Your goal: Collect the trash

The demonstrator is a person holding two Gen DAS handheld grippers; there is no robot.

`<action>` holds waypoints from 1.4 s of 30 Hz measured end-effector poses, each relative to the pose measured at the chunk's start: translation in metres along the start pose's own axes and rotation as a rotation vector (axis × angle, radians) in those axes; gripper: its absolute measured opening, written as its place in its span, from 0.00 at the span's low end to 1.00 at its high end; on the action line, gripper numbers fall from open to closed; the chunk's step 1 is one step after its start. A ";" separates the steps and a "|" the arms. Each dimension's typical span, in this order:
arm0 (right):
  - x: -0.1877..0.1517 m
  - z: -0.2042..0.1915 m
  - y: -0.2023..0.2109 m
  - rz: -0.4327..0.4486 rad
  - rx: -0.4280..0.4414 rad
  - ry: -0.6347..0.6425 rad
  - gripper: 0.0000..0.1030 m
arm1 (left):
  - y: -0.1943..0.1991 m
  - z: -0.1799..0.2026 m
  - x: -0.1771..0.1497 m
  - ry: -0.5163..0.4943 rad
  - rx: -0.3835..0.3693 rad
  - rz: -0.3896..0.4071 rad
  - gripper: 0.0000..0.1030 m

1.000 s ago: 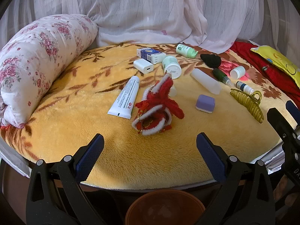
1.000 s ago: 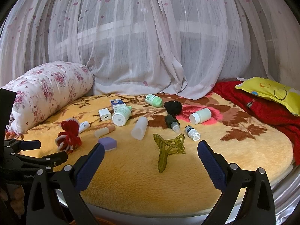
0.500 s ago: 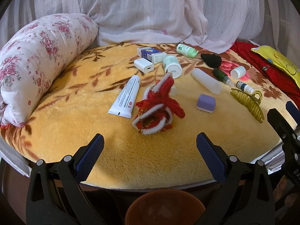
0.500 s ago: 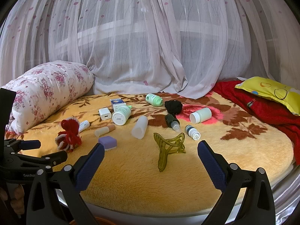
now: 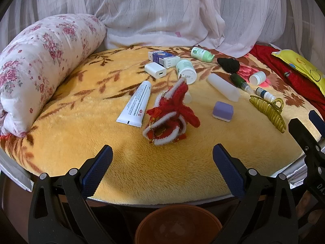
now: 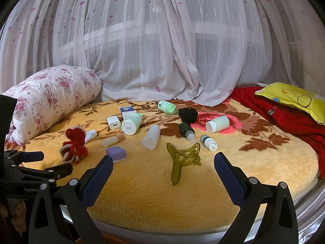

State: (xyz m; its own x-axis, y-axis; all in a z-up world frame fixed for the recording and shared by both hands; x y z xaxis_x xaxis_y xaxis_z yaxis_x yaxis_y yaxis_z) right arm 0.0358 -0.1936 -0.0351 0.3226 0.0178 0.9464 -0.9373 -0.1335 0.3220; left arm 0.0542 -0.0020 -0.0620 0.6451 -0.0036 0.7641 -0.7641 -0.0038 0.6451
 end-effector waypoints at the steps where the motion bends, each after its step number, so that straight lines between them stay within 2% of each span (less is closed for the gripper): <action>1: -0.001 -0.001 0.000 -0.001 0.000 0.000 0.95 | 0.000 0.001 0.000 0.000 -0.002 -0.001 0.93; 16: -0.002 -0.001 -0.001 -0.002 0.001 -0.008 0.95 | -0.003 0.008 -0.005 -0.001 -0.017 -0.007 0.93; 21: -0.006 0.001 -0.001 0.002 0.003 -0.018 0.95 | -0.003 0.010 -0.001 0.016 -0.090 0.028 0.93; 29: -0.008 0.012 -0.002 -0.005 0.004 -0.033 0.95 | -0.018 0.021 0.012 -0.025 -0.137 0.070 0.93; 36: -0.007 0.023 -0.005 -0.020 0.001 -0.057 0.95 | -0.041 0.030 0.030 -0.059 -0.102 0.086 0.91; 37: -0.006 0.025 -0.007 -0.023 0.002 -0.061 0.95 | -0.045 0.030 0.032 -0.063 -0.092 0.088 0.87; 38: -0.007 0.025 -0.007 -0.028 0.003 -0.065 0.95 | -0.047 0.029 0.034 -0.063 -0.088 0.087 0.75; 39: -0.007 0.026 -0.008 -0.032 0.004 -0.068 0.95 | -0.050 0.029 0.034 -0.063 -0.088 0.079 0.68; 41: -0.006 0.026 -0.010 -0.039 0.008 -0.069 0.95 | -0.061 0.022 0.032 -0.035 -0.094 0.040 0.47; 42: -0.007 0.025 -0.011 -0.042 0.010 -0.068 0.95 | -0.064 0.017 0.031 -0.015 -0.093 0.032 0.42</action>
State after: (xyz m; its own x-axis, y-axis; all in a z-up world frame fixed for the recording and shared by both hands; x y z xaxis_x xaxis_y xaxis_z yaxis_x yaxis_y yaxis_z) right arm 0.0472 -0.2173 -0.0458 0.3702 -0.0435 0.9279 -0.9215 -0.1434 0.3609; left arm 0.1230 -0.0187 -0.0792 0.6197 -0.0172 0.7847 -0.7807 0.0895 0.6185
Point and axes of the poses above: each gripper's, at about its wrist camera, not at the fingertips, and y roughly against the way its jaws point, z to its right, x to its top, the point moved 7 cm from there along -y, roughly the way its jaws point, and after that the axes turned 1 degree about -x, right-handed, at the moved point
